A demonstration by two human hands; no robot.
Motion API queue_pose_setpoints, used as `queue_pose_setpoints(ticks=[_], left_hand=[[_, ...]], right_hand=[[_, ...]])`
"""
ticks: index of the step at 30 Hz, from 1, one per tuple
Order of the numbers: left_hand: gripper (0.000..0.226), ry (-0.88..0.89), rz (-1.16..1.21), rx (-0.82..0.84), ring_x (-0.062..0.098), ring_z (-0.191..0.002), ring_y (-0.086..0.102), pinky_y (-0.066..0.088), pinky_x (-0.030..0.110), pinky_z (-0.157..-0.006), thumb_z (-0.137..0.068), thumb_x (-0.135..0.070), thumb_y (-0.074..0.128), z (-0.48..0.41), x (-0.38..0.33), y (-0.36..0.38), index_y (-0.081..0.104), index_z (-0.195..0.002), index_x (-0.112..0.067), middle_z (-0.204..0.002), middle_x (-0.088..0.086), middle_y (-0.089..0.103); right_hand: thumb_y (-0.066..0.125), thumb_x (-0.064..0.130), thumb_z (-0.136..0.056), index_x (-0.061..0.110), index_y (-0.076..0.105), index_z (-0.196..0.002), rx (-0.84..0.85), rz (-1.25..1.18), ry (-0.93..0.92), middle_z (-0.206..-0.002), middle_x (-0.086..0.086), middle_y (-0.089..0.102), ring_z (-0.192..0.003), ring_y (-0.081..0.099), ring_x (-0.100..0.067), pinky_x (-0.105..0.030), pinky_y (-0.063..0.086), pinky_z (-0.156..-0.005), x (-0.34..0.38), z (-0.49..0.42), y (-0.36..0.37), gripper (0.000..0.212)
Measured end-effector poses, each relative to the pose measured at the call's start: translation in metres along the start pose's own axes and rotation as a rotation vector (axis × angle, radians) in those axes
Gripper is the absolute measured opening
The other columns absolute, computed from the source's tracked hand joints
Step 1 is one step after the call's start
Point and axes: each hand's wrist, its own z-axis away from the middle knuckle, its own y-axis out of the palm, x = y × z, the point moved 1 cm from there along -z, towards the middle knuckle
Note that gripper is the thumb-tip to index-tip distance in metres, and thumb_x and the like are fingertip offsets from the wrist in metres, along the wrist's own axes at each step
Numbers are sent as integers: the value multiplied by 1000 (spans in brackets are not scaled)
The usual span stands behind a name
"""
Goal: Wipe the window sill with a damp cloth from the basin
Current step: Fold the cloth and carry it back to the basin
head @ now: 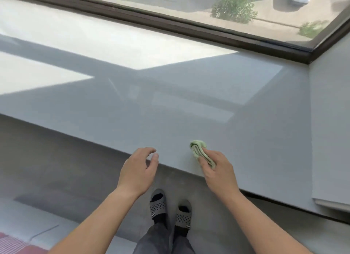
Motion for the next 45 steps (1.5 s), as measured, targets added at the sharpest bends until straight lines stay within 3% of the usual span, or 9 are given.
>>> queue_pose_setpoints(ticks=[3, 8, 16, 23, 28, 34, 40, 45], left_hand=[[42, -19, 33, -52, -9, -97, 54, 49, 40, -94, -95, -56, 37, 6, 4, -28, 58, -124, -32, -120, -21, 58], [35, -67, 81, -191, -4, -102, 55, 47, 41, -99, -98, -50, 41, 19, 30, -90, 60, -121, -32, -117, -24, 58], [38, -215, 133, -390, 8, -115, 55, 47, 38, -101, -97, -44, 42, 35, 115, -224, 63, -122, -24, -122, -14, 60], [31, -373, 139, -516, 13, -116, 56, 45, 37, -98, -99, -37, 48, 31, 248, -375, 62, -123, -22, -125, -9, 60], [31, -471, 140, -573, 12, -117, 55, 44, 32, -95, -98, -39, 48, 26, 343, -475, 60, -123, -25, -128, -10, 57], [31, -588, 143, -671, 14, -116, 56, 46, 33, -94, -96, -40, 50, 9, 448, -583, 61, -121, -25, -124, -8, 61], [33, -709, 142, -734, 13, -116, 56, 42, 29, -89, -96, -41, 49, -33, 559, -691, 61, -122, -25, -123, -9, 61], [35, -794, 179, -758, 12, -115, 57, 46, 34, -94, -96, -44, 46, -67, 658, -779, 60, -123, -27, -124, -10, 61]], right_hand=[[65, 39, -91, 32, 68, -121, 23, -51, -60, -109, 27, 59, -105, 53, 13, 1, 33, -86, 37, 0, 0, 31], [67, 43, -90, 36, 68, -121, 95, -14, -223, -115, 28, 56, -109, 56, 2, -20, 44, -96, 116, -14, 21, 33], [70, 45, -87, 41, 66, -122, 291, 56, -433, -117, 24, 56, -113, 55, -5, -26, 46, -98, 288, -36, 112, 36], [69, 44, -88, 37, 69, -120, 416, 86, -563, -114, 22, 59, -105, 57, 1, -20, 46, -94, 457, -51, 256, 32], [71, 43, -87, 35, 71, -116, 465, 56, -625, -110, 24, 61, -102, 55, 13, -1, 36, -86, 567, -65, 367, 30], [72, 40, -88, 32, 71, -115, 568, 50, -724, -108, 20, 63, -102, 58, 5, -1, 36, -87, 689, -86, 496, 28], [71, 40, -88, 31, 71, -114, 686, 44, -821, -106, 24, 61, -104, 58, 5, -3, 37, -89, 805, -119, 643, 28], [72, 36, -88, 28, 72, -114, 802, 57, -854, -104, 20, 62, -101, 57, 7, -1, 37, -85, 893, -133, 778, 27]])
